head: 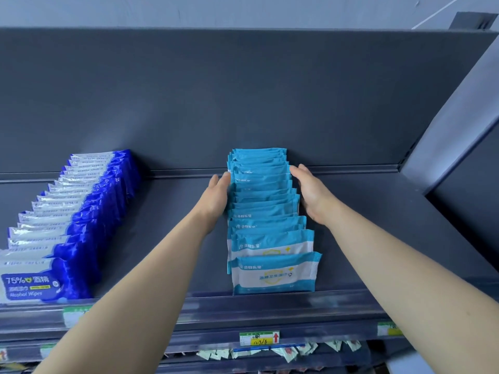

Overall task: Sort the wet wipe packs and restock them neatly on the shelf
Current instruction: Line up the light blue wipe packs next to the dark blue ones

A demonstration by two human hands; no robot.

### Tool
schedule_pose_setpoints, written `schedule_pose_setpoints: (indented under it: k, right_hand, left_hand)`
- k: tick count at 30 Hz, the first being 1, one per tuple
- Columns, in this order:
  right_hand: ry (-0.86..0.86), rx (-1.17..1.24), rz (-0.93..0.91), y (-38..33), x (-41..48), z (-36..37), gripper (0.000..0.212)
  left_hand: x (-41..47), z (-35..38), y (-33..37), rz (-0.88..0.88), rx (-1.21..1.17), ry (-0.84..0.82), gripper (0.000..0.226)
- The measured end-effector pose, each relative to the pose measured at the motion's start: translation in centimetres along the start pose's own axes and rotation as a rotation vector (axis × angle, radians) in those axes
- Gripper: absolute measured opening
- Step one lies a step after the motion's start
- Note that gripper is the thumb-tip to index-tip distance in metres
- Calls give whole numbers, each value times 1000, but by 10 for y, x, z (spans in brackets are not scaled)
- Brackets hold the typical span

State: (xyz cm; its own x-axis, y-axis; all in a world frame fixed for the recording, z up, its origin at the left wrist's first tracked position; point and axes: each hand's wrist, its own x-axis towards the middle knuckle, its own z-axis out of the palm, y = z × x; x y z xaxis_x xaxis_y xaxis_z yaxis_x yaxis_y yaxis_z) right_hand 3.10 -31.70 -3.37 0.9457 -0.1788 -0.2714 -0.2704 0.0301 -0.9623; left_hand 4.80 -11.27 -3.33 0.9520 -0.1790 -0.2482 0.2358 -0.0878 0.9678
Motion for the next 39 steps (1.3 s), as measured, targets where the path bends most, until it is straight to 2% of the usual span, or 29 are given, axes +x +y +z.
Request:
schedule_pose_setpoints:
  k: [3,7,8,11,13,17,20,22,23,26,28,30,31,32,34,39]
  right_hand:
    - [-26,-45,24,-9,13,8,74]
    - [-95,-1,131,-12,30,14,92]
    - [-129,28,142,-10,36,13,89]
    - [-163,44,140,-14,31,13,52]
    - [-180,43,127,-12,31,10,46]
    - [-130,9,89,-15,10,8,48]
    - [-141,-186,44,-12,-25,3,48]
    - [-176,-202,17,-5,-53,-2,43]
    - [-178,-211,0,3,-63,-6,50]
    - [-107,-210,-61,28,-96,-17,95]
    - [-85,-135,-63,45,-115,-19,103]
    - [-187,2,-77,59,-131,-12,91]
    - [-246,51,-92,62,-136,-6,76]
    - [-272,66,-111,62,-141,1,61]
    - [-273,43,-134,62,-144,11,44]
    - [-142,-44,-116,60,-143,7,36]
  left_hand:
    - [27,2,6,-41,-53,-39,76]
    - [35,14,12,-43,-111,-70,48]
    - [35,16,12,-50,-140,-91,42]
    - [41,12,6,-77,-202,-129,44]
    - [39,10,5,-70,-220,-169,44]
    - [18,1,7,-48,-150,-143,51]
    - [4,-18,-13,1,-37,-86,89]
    - [-33,-20,-20,50,76,-47,91]
    - [-58,-17,-20,61,105,-20,83]
    - [-120,-6,-33,90,40,-2,69]
    - [-143,1,-38,118,15,-97,57]
    - [-149,10,-44,149,109,-148,36]
    - [-149,14,-47,164,132,-127,31]
    - [-149,18,-49,178,129,-104,29]
    - [-149,21,-52,188,125,-68,30]
    - [-146,13,-48,197,256,-52,32]
